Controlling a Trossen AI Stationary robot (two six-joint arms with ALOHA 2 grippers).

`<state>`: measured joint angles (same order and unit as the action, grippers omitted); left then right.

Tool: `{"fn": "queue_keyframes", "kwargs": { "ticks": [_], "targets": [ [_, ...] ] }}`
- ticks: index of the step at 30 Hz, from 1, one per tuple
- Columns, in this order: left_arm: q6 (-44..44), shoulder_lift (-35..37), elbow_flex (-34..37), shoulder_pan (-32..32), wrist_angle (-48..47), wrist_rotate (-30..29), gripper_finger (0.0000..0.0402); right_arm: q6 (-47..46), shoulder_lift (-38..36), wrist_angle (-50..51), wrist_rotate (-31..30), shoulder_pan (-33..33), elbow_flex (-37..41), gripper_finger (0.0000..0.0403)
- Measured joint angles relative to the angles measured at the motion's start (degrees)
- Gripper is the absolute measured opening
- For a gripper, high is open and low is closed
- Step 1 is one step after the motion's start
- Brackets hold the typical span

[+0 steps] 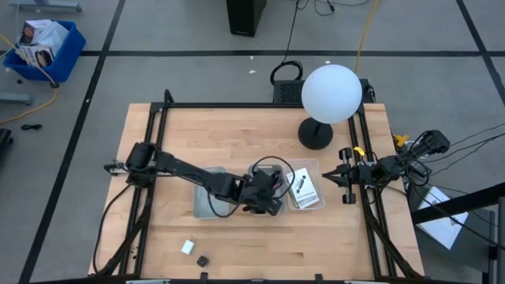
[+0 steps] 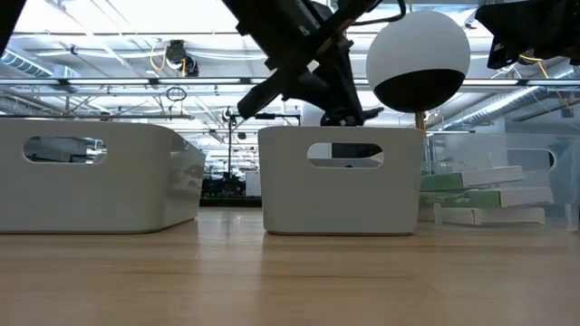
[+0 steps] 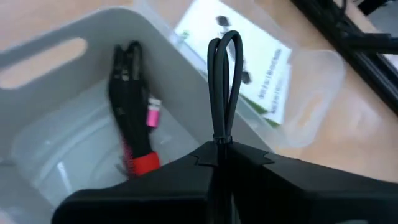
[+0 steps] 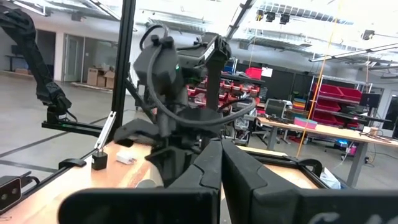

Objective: Pick and place items into bin
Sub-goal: Put the black USB cable into the right gray bin, then put the black charger adapter into the left gray bin

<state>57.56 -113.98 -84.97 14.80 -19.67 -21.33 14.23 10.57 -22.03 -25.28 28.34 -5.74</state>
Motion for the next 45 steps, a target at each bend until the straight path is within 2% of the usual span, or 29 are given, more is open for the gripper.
{"fn": "queue_keyframes", "kwargs": {
  "ticks": [5,12,27,30,35,39,45],
  "targets": [
    [0.0,0.3,0.0,-0.6,-4.1,0.1,0.0030,0.1,0.0,0.0,0.0,0.0,0.0,0.0000],
    [0.2,0.4,0.0,-0.6,-8.0,0.7,0.0020,0.1,0.0,0.0,0.0,0.0,0.0,0.0000],
    [0.9,0.4,0.0,-0.6,-9.2,2.5,0.0089,0.2,0.0,0.0,-0.1,0.0,0.0,0.0000],
    [-1.5,0.4,0.0,-0.6,-9.2,2.1,0.0102,0.2,0.0,0.0,-0.1,0.0,0.0,0.0000],
    [-12.3,0.8,0.0,-0.6,-9.3,1.9,0.0112,0.2,0.0,0.0,-0.1,0.0,0.0,0.0000],
    [-15.9,0.8,0.0,-0.9,-9.4,2.3,0.0112,0.2,0.0,0.1,-0.1,0.0,0.0,0.0000],
    [-12.5,0.8,0.0,-2.2,-17.4,3.3,0.0113,0.2,0.0,0.1,-0.1,0.0,0.0,0.0000]
  ]
}}
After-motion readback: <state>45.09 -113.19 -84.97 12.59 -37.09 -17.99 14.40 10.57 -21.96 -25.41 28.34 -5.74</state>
